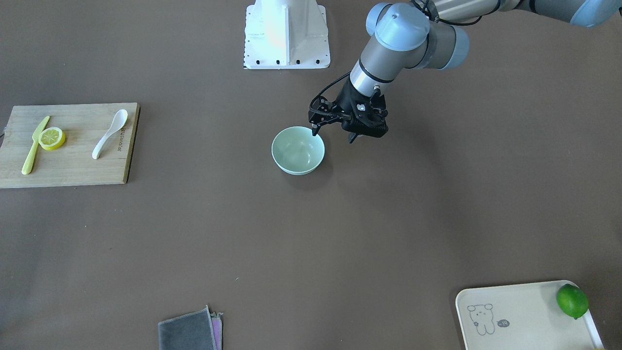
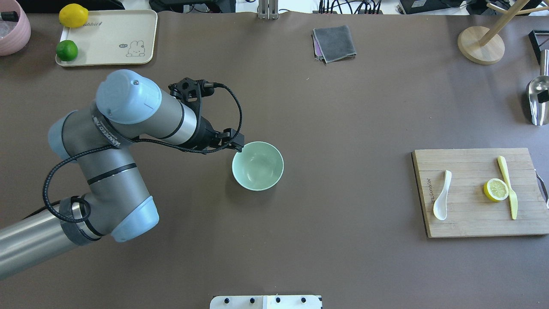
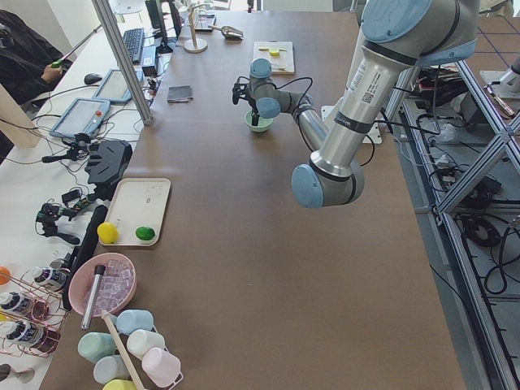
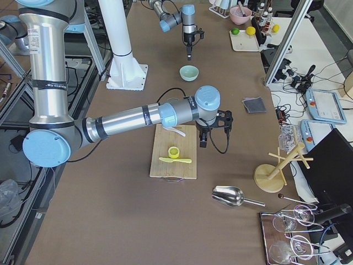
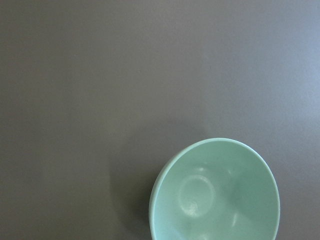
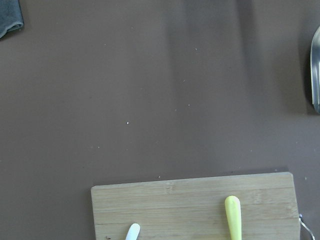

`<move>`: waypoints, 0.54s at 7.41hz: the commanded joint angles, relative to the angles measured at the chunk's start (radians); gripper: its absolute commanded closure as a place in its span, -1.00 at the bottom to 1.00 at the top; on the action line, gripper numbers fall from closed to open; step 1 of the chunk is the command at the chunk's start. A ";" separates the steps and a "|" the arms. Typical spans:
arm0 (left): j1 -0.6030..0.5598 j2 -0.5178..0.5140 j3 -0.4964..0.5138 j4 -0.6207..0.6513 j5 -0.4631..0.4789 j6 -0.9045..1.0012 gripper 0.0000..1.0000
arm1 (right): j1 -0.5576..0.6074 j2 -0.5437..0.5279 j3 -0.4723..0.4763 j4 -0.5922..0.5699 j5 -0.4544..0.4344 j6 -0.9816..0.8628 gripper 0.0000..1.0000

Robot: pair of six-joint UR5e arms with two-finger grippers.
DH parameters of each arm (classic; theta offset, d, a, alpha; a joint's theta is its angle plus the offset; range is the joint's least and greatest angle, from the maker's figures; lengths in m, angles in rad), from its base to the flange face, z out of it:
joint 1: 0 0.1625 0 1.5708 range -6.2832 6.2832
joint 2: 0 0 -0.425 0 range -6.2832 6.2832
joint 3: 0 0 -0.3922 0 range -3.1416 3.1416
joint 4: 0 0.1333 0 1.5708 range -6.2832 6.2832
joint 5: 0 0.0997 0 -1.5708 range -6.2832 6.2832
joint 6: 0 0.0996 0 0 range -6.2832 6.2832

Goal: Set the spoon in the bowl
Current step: 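Release the bowl and withdraw the left gripper while the right gripper approaches the board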

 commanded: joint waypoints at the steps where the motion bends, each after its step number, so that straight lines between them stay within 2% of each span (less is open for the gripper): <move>1: -0.106 0.081 -0.053 0.013 -0.018 0.195 -0.95 | -0.075 -0.050 0.097 0.000 -0.007 0.171 -1.00; 2: -0.163 0.112 -0.053 0.012 -0.046 0.200 -0.95 | -0.106 -0.080 0.125 0.000 -0.033 0.176 -1.00; 4: -0.223 0.175 -0.050 0.003 -0.038 0.360 -0.95 | -0.149 -0.085 0.125 0.002 -0.053 0.225 -1.00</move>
